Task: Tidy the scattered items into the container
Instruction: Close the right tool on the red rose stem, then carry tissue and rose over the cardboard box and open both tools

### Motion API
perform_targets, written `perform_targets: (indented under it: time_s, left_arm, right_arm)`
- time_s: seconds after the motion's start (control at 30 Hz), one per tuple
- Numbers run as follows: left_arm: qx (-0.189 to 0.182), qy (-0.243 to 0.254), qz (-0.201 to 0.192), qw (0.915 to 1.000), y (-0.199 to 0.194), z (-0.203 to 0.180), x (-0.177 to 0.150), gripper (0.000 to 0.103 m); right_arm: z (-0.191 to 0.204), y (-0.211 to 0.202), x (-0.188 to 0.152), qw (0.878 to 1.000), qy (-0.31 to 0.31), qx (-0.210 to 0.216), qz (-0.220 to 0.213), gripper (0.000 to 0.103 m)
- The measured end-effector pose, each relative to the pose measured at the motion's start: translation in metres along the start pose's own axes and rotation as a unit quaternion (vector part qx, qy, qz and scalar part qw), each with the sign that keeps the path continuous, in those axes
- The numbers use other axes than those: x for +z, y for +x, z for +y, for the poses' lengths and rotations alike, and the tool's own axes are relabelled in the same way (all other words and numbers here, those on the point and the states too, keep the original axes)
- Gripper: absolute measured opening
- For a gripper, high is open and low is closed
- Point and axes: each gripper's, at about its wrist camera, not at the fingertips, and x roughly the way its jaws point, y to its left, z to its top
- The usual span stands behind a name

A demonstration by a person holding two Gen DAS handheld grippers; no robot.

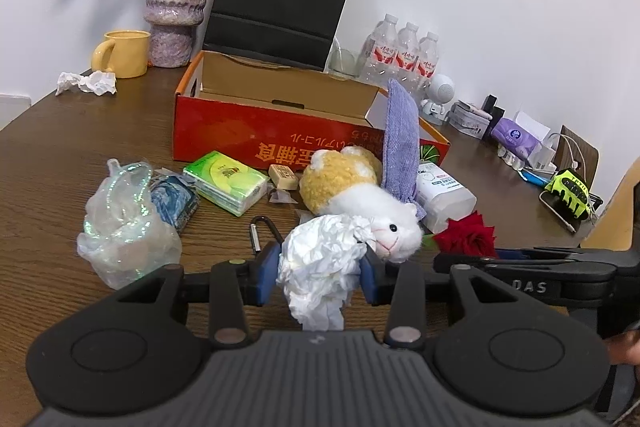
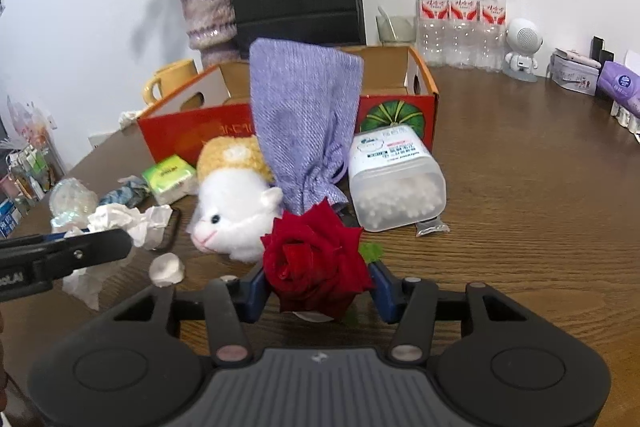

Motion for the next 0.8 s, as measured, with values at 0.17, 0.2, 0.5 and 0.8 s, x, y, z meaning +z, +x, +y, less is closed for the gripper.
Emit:
perform_targets:
  time_s: [0.17,0.2,0.5,0.8]
  left_arm:
    - [-0.006,0.008,-0.011,0.9999,-0.011,0.001,0.007,0.042]
    - [-0.008,0.008,-0.014,0.9998,-0.013,0.001,0.010,0.042]
    - [-0.038,0.009,-0.029,0.9988,-0.013,0.000,0.076,0.042]
    - [-0.006,-0.013,0.008,0.9999,0.053,0.013,0.155,0.042]
  right_arm:
    - [0.001,-0.021,0.007,1.000,0.000,0.004,-0.024,0.051]
    - [0.000,-0.025,0.010,1.000,0.000,0.007,-0.029,0.051]
    - [-0.007,-0.040,0.071,0.997,-0.021,0.021,-0.066,0.051]
    - [-0.021,0.011,0.162,0.998,-0.038,0.009,-0.056,0.051]
